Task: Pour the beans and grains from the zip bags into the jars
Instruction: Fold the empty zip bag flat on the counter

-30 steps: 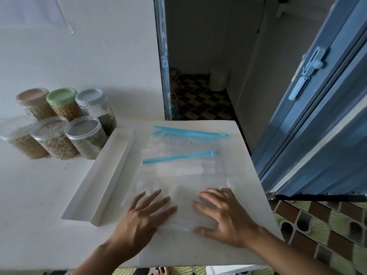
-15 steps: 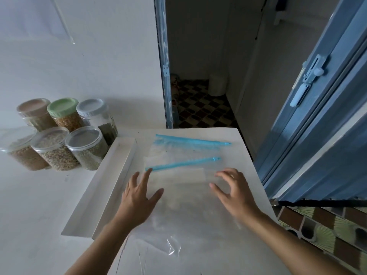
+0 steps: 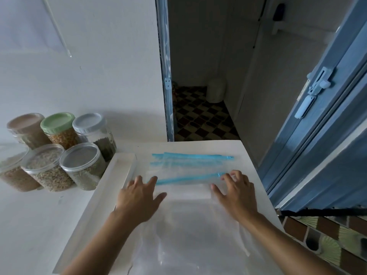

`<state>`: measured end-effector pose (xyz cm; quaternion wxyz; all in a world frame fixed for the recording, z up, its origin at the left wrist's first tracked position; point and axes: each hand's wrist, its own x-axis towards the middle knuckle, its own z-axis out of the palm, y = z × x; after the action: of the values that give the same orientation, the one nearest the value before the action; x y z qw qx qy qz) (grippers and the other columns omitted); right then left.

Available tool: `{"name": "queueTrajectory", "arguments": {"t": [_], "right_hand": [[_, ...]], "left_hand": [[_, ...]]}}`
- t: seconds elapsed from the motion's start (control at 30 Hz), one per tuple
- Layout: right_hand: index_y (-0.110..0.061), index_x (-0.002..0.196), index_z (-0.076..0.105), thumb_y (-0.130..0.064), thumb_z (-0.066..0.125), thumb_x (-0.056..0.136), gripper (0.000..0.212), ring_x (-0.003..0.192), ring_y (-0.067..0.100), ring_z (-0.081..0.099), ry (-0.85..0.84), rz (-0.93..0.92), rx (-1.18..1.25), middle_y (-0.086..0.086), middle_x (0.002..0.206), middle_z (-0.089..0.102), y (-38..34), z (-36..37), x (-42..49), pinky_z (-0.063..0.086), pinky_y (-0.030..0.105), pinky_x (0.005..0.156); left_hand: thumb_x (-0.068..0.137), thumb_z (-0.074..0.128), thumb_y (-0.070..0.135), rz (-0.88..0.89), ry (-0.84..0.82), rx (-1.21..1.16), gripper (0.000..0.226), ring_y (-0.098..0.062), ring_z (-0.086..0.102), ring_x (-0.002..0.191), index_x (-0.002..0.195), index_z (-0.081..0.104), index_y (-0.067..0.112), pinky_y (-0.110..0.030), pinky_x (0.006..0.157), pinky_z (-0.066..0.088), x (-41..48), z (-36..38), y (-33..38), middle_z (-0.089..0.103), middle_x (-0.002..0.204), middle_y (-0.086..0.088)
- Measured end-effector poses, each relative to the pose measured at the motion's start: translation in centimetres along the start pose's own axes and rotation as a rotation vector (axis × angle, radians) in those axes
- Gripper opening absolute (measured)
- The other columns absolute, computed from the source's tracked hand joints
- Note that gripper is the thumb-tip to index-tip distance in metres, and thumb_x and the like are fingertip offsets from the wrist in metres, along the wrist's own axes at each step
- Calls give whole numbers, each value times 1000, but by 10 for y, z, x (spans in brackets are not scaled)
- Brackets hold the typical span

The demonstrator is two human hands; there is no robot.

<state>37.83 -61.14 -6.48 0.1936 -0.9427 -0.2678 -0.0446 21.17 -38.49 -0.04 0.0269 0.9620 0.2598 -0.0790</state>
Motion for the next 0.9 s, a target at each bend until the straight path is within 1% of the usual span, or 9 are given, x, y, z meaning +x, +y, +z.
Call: {"name": "queueTrajectory", "arguments": {"t": [0.17,0.23,0.33,0.4,0.53,0.63,0.73,0.8,0.9], "right_hand": [[-23,147,49,-44,52,102,50,141,20,38,-157,-225,24,-2,151,45,-13,-3,34,33,37,114],[-23,147,50,-36,55,102,47,136,20,42,-169,-241,22,-3,144,51,-11,3,44,37,35,110],[-20,128,65,-25,64,96,32,120,22,52,-156,-252,48,-2,122,59,-4,11,55,48,38,99],[-21,113,72,-31,63,95,23,108,18,56,-116,-284,100,-6,108,61,2,12,61,52,41,92],[-28,121,69,-68,57,85,55,113,0,40,-187,-295,166,-17,114,49,4,11,63,38,24,101],[-33,128,63,-67,71,78,61,111,-12,24,-194,-342,174,-22,120,42,6,10,65,33,19,102],[-32,133,60,-58,75,82,59,103,-13,19,-232,-409,153,-21,125,45,11,10,69,22,12,101],[-28,124,66,-51,74,86,45,102,-12,23,-189,-475,139,-15,121,56,11,10,71,32,21,99],[-28,112,69,-51,58,92,32,99,2,50,-122,-551,72,-13,106,64,16,16,74,50,36,87]], "left_hand": [[101,47,58,124,7,-30,63,-24,47,135,156,28,34,-41,108,48,58,2,1,41,156,-1],[103,47,54,160,10,-16,59,-23,48,133,156,30,34,-41,108,45,72,8,-2,44,153,0],[101,53,51,206,35,14,49,-20,48,127,147,43,36,-39,107,42,85,13,-7,52,141,4],[99,58,50,231,52,-9,36,-17,49,122,132,56,37,-37,104,39,93,12,-10,55,130,8],[98,62,42,308,77,-184,15,-13,55,100,109,60,32,-29,91,44,112,6,-15,56,109,9],[102,59,33,397,-68,-309,8,-10,61,87,106,57,27,-22,81,52,127,-3,-16,65,107,6],[101,61,29,403,-162,-452,10,-10,65,76,96,55,34,-18,72,53,139,-7,-20,68,92,8],[100,63,28,394,-217,-486,16,-11,65,77,94,53,39,-19,73,56,141,-7,-21,69,92,7],[99,65,34,362,-271,-529,12,-11,65,79,103,55,37,-19,71,54,139,2,-22,68,91,9]]}}
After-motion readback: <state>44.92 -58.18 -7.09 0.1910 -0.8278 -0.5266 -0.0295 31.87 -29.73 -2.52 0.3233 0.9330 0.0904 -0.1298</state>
